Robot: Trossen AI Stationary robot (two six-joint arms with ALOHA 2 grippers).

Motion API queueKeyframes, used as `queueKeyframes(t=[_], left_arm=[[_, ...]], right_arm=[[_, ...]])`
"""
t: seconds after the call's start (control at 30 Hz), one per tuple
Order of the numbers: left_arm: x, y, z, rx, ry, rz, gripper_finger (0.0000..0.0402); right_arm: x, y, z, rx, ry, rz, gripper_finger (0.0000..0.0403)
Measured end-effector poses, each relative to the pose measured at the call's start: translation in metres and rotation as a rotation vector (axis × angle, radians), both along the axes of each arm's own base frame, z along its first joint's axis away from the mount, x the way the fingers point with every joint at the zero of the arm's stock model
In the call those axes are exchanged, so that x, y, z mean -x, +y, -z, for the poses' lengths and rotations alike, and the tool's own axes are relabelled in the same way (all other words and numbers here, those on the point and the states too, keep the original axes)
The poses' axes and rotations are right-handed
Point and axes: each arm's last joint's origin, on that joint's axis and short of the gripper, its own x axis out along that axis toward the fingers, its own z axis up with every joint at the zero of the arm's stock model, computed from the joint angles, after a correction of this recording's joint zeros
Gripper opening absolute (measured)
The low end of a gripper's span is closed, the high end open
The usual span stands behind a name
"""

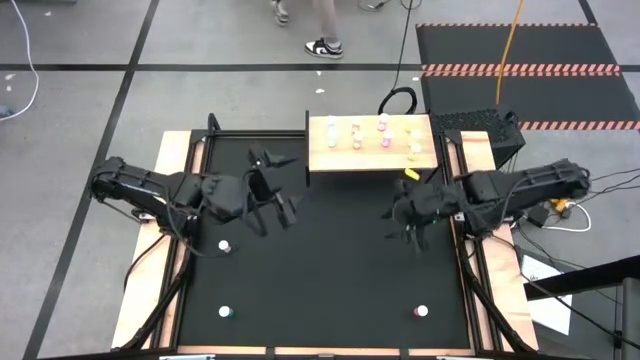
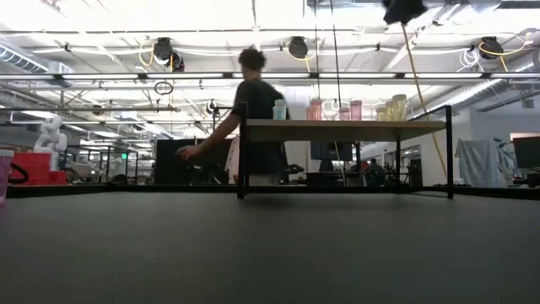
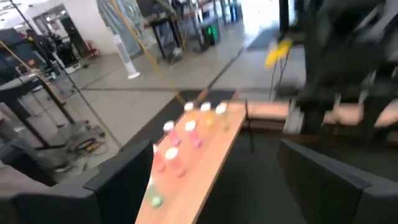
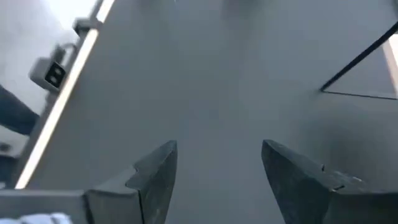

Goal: Pick and place medicine bottles onto shelf by color
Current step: Put the pink pill bottle on the shelf aligned with the other pink pill bottles

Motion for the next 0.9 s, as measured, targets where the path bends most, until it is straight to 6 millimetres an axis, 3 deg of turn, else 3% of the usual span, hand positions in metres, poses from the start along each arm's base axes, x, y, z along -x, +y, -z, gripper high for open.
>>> queueKeyframes(t=[0.1,0.2,0.33,0.5,0.6,0.77,0.9], left_arm=[[0.002,0.003,0.008,-0.015,0.081,-0.009,0.0344],[0.002,0.009,0.013,-0.001,0.141,0.008,0.0344],[-0.004,0.017,0.019,0.03,0.181,0.062,0.0344],[-0.012,0.028,0.026,0.027,0.223,0.098,0.0344],[-0.021,0.038,0.033,0.023,0.244,0.114,0.0344],[-0.027,0.048,0.054,0.043,0.326,0.118,0.0344],[-0.022,0.042,0.062,0.121,0.385,0.115,0.0344]], right_arm=[[-0.009,0.025,-0.014,0.046,0.04,0.01,0.0219],[-0.019,0.049,-0.017,-0.018,0.097,0.017,0.0207],[-0.019,0.09,0.003,-0.139,0.244,-0.011,0.0198],[-0.001,0.147,0.03,-0.172,0.402,-0.051,0.0192],[0.01,0.172,0.044,-0.137,0.438,-0.042,0.0196],[0.02,0.195,0.065,-0.078,0.486,-0.007,0.0221],[0.02,0.196,0.071,-0.071,0.504,0.072,0.0243]])
